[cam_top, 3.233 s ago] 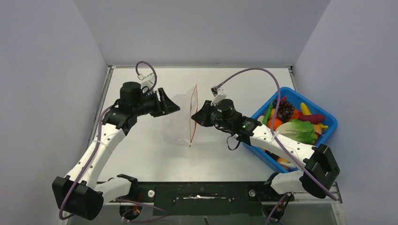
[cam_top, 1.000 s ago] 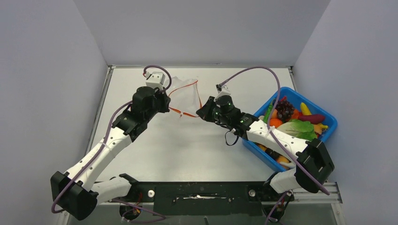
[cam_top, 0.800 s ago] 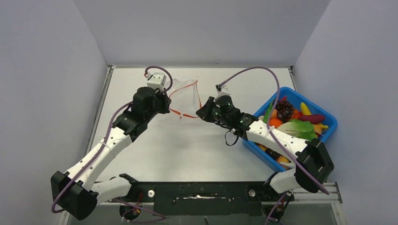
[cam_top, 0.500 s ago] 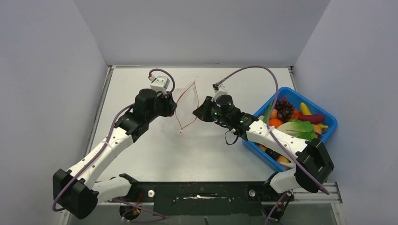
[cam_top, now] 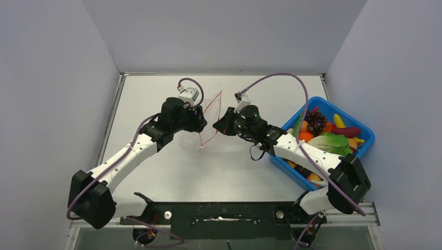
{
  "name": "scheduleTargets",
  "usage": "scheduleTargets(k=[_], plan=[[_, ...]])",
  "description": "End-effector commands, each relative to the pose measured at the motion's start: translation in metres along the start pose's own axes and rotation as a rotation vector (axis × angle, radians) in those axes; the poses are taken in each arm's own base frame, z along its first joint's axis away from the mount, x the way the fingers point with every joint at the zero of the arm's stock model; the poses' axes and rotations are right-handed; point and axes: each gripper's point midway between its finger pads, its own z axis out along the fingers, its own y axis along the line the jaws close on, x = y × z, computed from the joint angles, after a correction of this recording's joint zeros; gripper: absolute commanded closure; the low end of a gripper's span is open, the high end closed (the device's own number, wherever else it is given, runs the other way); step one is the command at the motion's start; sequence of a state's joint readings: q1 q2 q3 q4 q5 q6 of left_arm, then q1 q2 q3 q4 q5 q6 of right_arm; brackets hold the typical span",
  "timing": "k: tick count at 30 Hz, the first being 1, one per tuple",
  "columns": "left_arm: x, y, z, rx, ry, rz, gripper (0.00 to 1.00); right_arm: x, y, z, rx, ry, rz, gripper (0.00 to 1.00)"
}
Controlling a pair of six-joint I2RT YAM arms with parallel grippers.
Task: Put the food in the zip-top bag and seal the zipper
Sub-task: Open the zipper of the food storage bag, then pick up the fake vegetable from the bin.
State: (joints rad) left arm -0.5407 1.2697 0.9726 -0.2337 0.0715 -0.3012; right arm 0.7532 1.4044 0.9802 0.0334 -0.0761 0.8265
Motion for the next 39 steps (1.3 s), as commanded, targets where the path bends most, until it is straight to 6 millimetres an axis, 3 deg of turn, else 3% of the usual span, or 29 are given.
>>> scheduleTargets(k=[1, 6, 8, 9, 16, 22, 31, 34, 39], plan=[[-0.052, -0.003, -0.001, -0.038, -0.12, 0.044, 0.54, -0.012, 0.011, -0.003, -0.05, -0.046, -0.024, 1.0], [-0.066, 0.01, -0.01, -0.135, -0.144, 0.073, 0.7, -0.01, -0.005, -0.005, 0.004, -0.048, -0.008, 1.0], [-0.072, 0.012, -0.016, -0.154, -0.167, 0.079, 0.95, -0.007, -0.014, -0.005, 0.025, -0.044, 0.006, 1.0], [-0.075, 0.013, -0.02, -0.162, -0.183, 0.078, 1.0, -0.006, -0.016, -0.004, 0.031, -0.042, 0.012, 1.0], [-0.098, 0.017, -0.056, -0.222, -0.307, 0.072, 1.0, 0.001, -0.031, -0.002, 0.081, -0.034, 0.022, 1.0], [-0.092, 0.016, -0.067, -0.21, -0.346, 0.094, 1.0, -0.002, -0.021, 0.001, 0.037, -0.028, 0.031, 0.99], [-0.056, 0.011, -0.059, -0.144, -0.245, 0.102, 1.0, -0.024, 0.014, -0.015, -0.073, -0.059, 0.019, 0.77], [-0.043, 0.01, -0.054, -0.122, -0.217, 0.089, 1.0, -0.032, 0.027, -0.023, -0.113, -0.048, 0.017, 0.6], [-0.032, 0.007, -0.051, -0.096, -0.182, 0.078, 1.0, -0.045, 0.035, -0.046, -0.102, -0.048, -0.027, 0.42]])
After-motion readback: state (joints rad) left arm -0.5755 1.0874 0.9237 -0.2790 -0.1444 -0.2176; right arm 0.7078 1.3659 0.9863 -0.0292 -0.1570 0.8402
